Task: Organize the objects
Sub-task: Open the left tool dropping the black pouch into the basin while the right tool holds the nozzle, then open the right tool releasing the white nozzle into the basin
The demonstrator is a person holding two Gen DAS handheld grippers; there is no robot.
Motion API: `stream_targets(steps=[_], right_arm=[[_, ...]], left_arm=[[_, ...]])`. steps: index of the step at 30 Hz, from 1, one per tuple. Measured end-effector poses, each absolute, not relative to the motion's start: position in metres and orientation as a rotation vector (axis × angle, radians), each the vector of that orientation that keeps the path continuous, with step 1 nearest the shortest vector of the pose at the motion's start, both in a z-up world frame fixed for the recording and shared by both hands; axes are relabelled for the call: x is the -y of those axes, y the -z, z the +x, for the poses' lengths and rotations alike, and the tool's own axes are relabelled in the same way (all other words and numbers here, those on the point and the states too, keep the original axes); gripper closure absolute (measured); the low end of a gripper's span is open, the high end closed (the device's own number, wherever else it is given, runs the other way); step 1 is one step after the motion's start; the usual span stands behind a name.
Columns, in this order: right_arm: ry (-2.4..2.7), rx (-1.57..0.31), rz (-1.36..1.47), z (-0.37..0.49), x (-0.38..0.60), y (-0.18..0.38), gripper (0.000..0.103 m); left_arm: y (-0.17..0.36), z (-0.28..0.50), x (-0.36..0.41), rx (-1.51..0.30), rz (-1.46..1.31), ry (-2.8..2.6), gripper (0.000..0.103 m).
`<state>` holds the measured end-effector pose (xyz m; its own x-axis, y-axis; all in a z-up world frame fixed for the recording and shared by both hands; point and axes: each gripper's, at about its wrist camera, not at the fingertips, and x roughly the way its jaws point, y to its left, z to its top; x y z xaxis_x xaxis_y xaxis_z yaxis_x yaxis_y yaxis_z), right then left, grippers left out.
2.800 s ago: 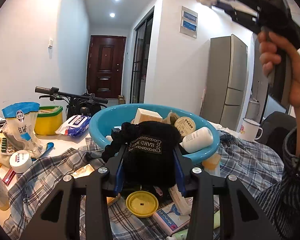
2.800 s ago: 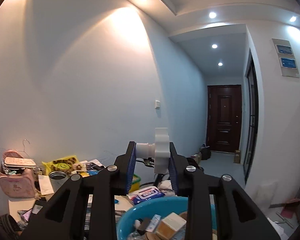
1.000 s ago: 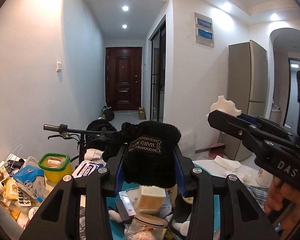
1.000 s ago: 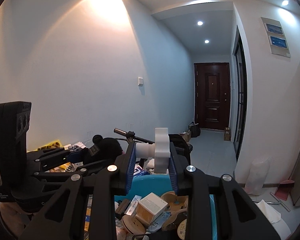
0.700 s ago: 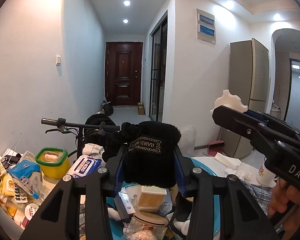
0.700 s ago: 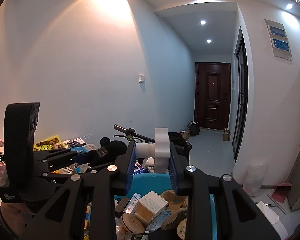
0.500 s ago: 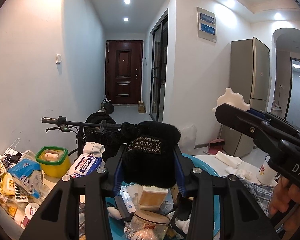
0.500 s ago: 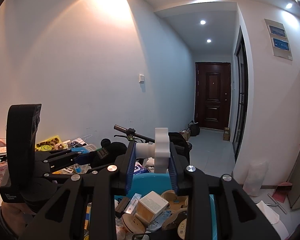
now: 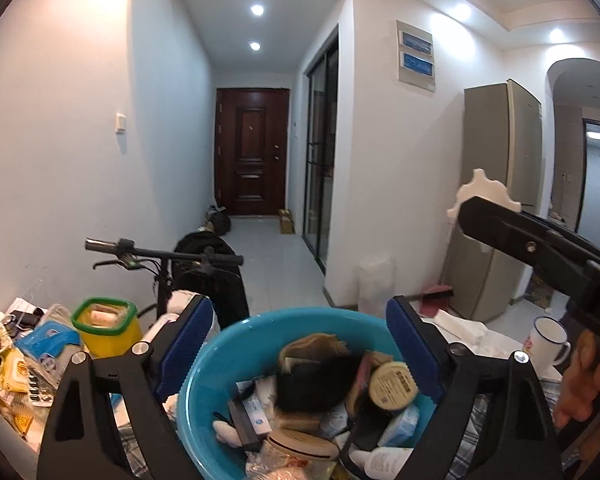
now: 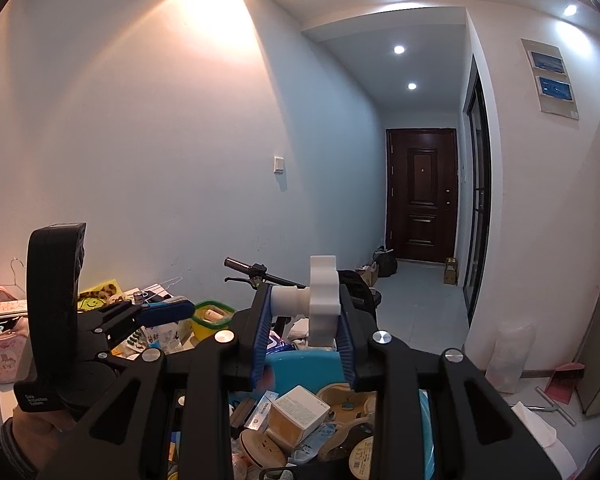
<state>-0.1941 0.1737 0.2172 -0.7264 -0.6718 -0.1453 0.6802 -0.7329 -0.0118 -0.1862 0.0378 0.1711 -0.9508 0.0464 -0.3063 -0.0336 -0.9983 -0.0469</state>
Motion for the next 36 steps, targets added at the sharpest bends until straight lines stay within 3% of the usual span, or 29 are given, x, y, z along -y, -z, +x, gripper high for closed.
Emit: stream_targets(steps=[28,29,30,31,32,36], right_arm=[[2.378,-0.126,0.199,-0.191,-0.158,-0.210,0.073],[2.377,-0.123,0.199,-0.191,-0.158,-0.210,0.060],[2.377,-0.117,0.195,-0.190,-0.158,-0.210,0.026],[2.381,-0.113,0.181,-0.188,-0.159,-0.210,0.010],[2.391,-0.107,0.147,-0.185,-0.160,-0.212,0.001],[2.409,-0.089,0.098,-0.175,-0.165,-0.218,0.001]], left_arm=[[-0.190,-0.165,-0.014,0.145,-0.446,-3.075,0.013],[-0.190,-0.164,-0.013,0.154,-0.445,-3.075,0.013],[-0.190,-0.163,-0.011,0.159,-0.444,-3.075,0.013],[-0.191,-0.163,-0.010,0.163,-0.442,-3.076,0.013],[-0.191,-0.162,-0.009,0.167,-0.441,-3.077,0.013],[-0.191,-0.161,-0.007,0.173,-0.443,-3.073,0.013]])
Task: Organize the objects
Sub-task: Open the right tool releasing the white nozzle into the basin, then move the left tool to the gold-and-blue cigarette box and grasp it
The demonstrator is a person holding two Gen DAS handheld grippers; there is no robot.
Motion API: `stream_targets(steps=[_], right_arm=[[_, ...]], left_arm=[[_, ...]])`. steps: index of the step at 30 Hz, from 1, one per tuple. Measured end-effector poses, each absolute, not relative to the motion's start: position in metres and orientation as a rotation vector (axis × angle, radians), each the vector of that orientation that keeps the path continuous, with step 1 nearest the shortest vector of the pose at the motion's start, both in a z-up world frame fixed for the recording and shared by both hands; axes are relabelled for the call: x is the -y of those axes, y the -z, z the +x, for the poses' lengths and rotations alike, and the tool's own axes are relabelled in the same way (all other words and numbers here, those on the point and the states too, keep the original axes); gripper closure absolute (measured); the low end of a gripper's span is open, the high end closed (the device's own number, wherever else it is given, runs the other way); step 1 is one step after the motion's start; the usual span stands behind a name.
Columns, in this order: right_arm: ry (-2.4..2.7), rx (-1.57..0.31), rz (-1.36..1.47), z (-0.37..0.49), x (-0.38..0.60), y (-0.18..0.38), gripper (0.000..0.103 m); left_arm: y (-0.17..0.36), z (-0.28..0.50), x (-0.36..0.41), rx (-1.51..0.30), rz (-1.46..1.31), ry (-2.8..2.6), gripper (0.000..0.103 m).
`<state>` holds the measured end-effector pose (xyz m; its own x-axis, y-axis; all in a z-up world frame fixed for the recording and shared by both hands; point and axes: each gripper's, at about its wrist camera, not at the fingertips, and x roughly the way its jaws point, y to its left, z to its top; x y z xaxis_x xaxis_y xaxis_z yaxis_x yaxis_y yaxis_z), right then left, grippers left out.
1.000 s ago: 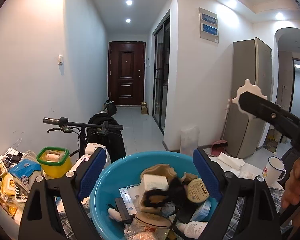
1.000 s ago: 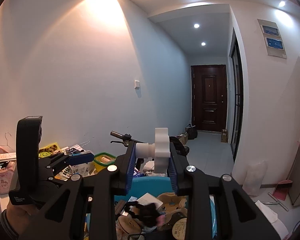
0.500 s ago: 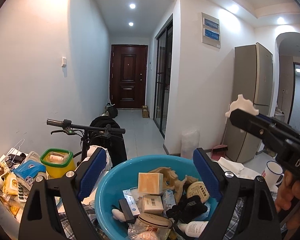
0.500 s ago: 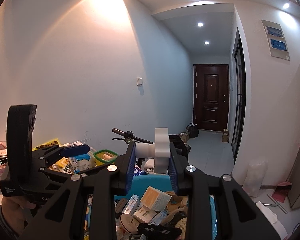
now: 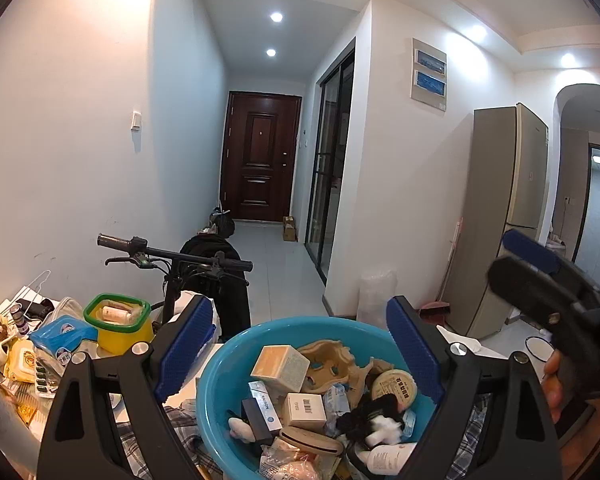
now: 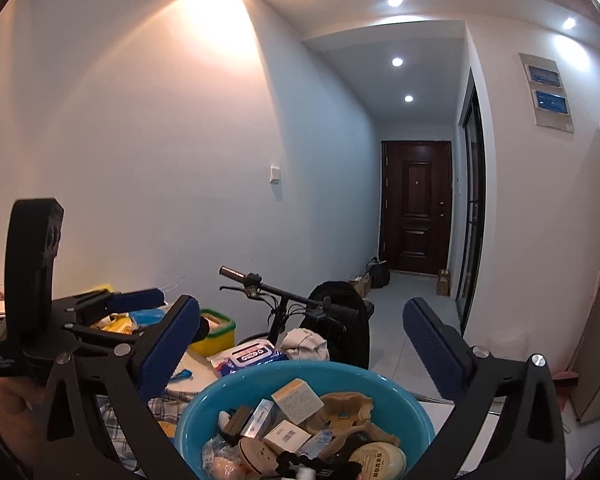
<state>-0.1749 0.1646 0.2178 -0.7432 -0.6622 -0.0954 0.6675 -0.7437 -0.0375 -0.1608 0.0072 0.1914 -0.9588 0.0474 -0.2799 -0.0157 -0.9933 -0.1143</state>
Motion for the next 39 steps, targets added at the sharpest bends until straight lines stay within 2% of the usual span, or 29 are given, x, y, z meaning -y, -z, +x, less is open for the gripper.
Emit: stream_targets(steps=[32,39], right_arm=[[2.379,-0.158,0.131,-0.173,-0.159,-0.215,0.000],[2.378,-0.112,0.102,-0.171,-0.175,-0.220,0.000]], left_arm=[[-0.205,-0.145,0.000,0.145,-0.399,-3.067,0.012],[-0.221,-0.118,0.004,0.177,-0.322,-3.101,0.012]])
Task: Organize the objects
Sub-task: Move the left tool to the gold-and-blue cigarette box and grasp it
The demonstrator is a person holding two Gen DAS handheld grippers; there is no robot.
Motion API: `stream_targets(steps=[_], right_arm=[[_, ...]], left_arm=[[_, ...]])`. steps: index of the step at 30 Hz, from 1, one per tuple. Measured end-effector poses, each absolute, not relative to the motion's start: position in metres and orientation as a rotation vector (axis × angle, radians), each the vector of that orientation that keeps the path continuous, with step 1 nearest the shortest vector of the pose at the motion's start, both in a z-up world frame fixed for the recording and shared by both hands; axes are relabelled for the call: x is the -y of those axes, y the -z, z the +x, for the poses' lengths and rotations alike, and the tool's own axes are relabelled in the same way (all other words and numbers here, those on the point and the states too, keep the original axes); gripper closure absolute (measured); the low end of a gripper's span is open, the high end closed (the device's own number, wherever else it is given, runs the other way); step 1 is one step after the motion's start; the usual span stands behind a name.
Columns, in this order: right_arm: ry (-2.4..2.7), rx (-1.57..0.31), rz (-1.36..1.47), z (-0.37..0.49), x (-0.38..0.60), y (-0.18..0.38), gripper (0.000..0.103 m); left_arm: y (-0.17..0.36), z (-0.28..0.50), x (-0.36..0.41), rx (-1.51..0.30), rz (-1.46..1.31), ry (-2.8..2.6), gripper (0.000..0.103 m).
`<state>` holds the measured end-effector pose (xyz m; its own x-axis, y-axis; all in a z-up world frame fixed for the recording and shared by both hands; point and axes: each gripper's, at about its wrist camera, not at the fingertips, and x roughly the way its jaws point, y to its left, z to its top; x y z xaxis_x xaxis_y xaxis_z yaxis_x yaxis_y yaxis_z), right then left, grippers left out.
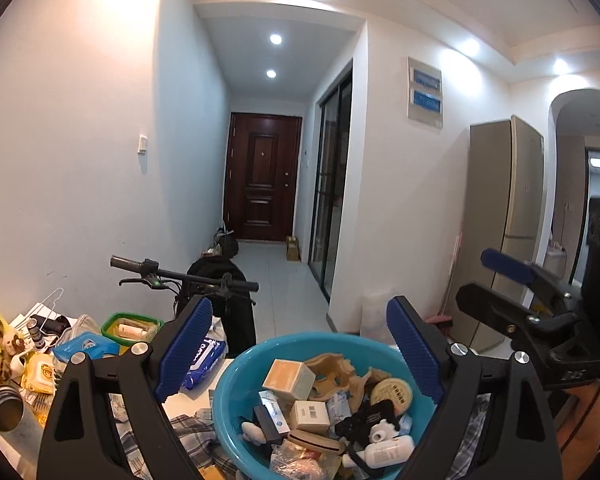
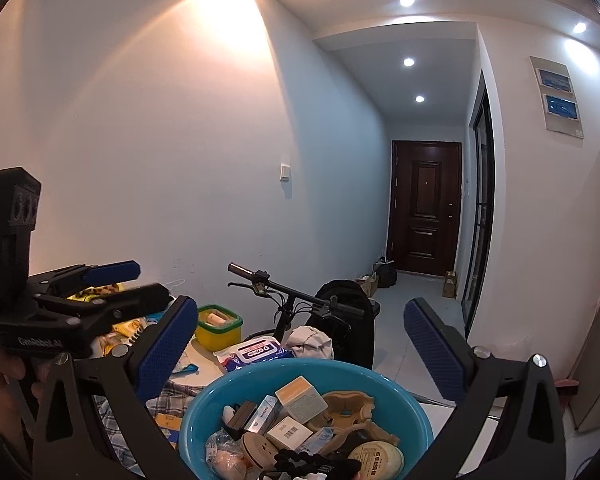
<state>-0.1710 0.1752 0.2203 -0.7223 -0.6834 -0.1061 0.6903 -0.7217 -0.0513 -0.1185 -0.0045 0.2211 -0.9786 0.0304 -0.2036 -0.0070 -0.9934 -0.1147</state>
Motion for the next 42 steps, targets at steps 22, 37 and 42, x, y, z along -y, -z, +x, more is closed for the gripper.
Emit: stream_targets(steps=[22,37,42], right_arm=[[2.350,-0.051,0.059,-0.168,-0.186,-0.228,0.000],[2.337,-0.096,0.064,-0.166,-0.178,-0.223,0.000],[2.340,-0.062,0.074,-0.171,-0.182,-0.222,0.000]], left_arm=[[-0.033,-0.141,0.071,0.518,-1.196,-3.090,0.012],[0.034,-0.178,0.074,0.403,-1.511,-3.065,0.046],[0.036,-0.180,0.069,0.345,-1.498,-3.071,0.051]])
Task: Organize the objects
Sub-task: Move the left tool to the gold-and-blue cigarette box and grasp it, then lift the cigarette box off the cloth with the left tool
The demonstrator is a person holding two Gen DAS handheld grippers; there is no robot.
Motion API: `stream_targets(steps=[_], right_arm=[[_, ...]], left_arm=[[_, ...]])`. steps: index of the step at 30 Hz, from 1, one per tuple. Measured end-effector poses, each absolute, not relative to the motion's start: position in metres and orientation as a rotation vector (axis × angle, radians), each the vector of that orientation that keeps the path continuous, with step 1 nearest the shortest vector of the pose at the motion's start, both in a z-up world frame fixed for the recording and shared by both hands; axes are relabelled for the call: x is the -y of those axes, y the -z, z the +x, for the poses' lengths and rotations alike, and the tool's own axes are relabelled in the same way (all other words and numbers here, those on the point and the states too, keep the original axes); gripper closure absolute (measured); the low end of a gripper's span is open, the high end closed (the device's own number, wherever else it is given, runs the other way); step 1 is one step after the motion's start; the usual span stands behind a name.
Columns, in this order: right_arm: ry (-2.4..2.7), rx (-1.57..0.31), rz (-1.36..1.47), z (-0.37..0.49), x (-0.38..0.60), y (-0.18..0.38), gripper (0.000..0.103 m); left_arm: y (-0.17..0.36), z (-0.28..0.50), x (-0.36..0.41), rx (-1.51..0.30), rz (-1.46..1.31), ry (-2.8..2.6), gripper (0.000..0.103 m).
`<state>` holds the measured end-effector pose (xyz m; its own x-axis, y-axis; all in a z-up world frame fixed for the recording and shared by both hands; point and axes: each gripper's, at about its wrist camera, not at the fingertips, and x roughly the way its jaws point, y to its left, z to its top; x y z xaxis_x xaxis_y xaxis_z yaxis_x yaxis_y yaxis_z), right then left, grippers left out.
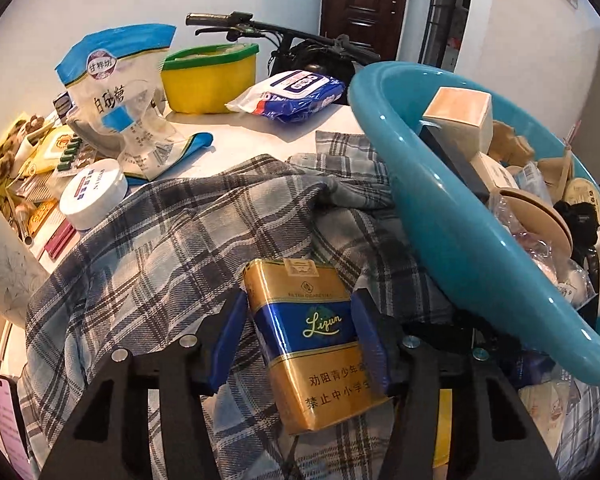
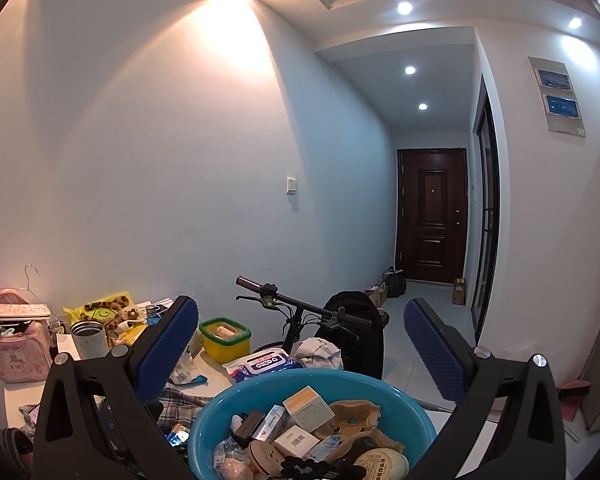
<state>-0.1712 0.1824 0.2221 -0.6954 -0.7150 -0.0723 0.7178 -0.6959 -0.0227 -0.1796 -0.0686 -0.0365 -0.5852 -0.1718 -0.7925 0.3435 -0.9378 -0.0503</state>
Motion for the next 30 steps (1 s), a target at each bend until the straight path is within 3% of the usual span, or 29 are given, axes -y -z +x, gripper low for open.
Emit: stream_targets(steps=[1,4,8,18,30], right_arm=[[2.340,-0.063,0.077,-0.172,-0.182,-0.222,0.000],[2.345,-0.076,0.087,-0.174,-0.179,-0.220,0.000],[2.348,-0.092,0.096,-0.175,-0.176,-0.219,0.000],[2.352,-0.172,0.081,-0.167,-0.161,-0.219,0.000],[2.293,-0.200,0.041,-0.149,-0.144,-0.220,0.000]], left_arm=[[0.036,-0.179,0.068,-0.288,1.240,2.559,0.059],[0.034,-0.177,0.068,-0.296,1.229,2.591,0.070],[0.028,-0.170,0.068,-0.293,1.201,2.637,0.081],[0.007,-0.155,0.069,-0.322,1.142,2.743,0.084],[-0.042,-0.127,0.069,-0.221,0.827,2.863,0.084]])
